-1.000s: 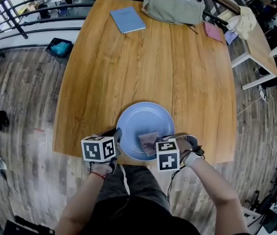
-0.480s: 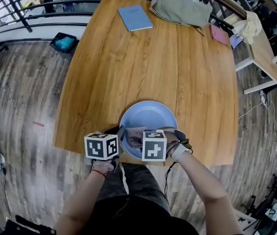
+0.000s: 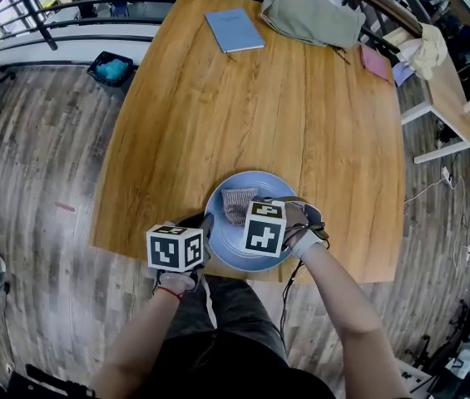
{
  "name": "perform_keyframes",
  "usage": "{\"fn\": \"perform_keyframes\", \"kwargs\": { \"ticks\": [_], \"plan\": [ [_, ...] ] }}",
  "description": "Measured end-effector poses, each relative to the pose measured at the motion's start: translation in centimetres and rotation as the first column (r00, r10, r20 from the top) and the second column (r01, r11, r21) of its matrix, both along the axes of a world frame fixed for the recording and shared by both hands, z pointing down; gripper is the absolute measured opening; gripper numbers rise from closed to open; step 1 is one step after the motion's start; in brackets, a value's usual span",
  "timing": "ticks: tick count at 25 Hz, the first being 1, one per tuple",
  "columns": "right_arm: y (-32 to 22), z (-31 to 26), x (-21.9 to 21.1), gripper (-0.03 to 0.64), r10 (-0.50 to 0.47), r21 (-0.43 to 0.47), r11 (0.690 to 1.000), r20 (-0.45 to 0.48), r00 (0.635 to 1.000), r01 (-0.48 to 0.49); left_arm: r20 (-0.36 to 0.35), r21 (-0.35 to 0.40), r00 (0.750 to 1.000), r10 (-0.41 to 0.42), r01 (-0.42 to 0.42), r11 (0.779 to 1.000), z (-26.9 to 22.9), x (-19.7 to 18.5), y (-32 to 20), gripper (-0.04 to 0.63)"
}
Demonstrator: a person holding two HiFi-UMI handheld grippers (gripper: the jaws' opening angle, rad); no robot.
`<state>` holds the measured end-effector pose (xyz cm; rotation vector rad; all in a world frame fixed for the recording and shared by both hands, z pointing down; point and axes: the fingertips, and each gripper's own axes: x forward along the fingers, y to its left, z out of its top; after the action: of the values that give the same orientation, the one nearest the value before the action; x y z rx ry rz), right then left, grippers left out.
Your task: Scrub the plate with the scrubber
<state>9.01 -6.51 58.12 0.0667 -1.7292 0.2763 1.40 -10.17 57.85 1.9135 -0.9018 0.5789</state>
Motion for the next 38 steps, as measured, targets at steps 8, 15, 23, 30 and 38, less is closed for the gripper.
{"fn": "perform_keyframes", "kwargs": {
  "ticks": [8, 15, 23, 30, 38],
  "plan": [
    [0.5, 0.1, 4.7, 0.087, 0.083, 0.043, 0.996, -0.089, 0.993, -0.08, 0.007, 0.008, 1.0, -0.01, 0.01, 1.0, 0.0, -0.1, 0.1, 0.036],
    [6.0, 0.0, 6.2, 0.087, 0.073, -0.048, 0.996, -0.132, 0.989, -0.08, 0.01, 0.008, 1.0, -0.022, 0.022, 1.0, 0.1, -0.2, -0.1, 0.035],
    [10.2, -0.3, 2.5, 0.089, 0.051, -0.222, 0.973, -0.016, 0.999, -0.053, 0.016, 0.013, 1.0, -0.026, 0.025, 1.0, 0.2, -0.1, -0.2, 0.032],
    [8.8, -0.3, -1.4, 0.089, 0.03, -0.24, 0.971, 0.063, 0.998, -0.014, 0.016, 0.014, 1.0, -0.022, 0.022, 1.0, 0.2, 0.1, -0.4, 0.032],
    [2.4, -0.5, -2.9, 0.087, 0.149, -0.107, 0.985, 0.117, 0.982, -0.136, 0.032, 0.036, 0.999, 0.002, -0.003, 0.999, 0.1, 0.1, -0.2, 0.032]
  ]
}}
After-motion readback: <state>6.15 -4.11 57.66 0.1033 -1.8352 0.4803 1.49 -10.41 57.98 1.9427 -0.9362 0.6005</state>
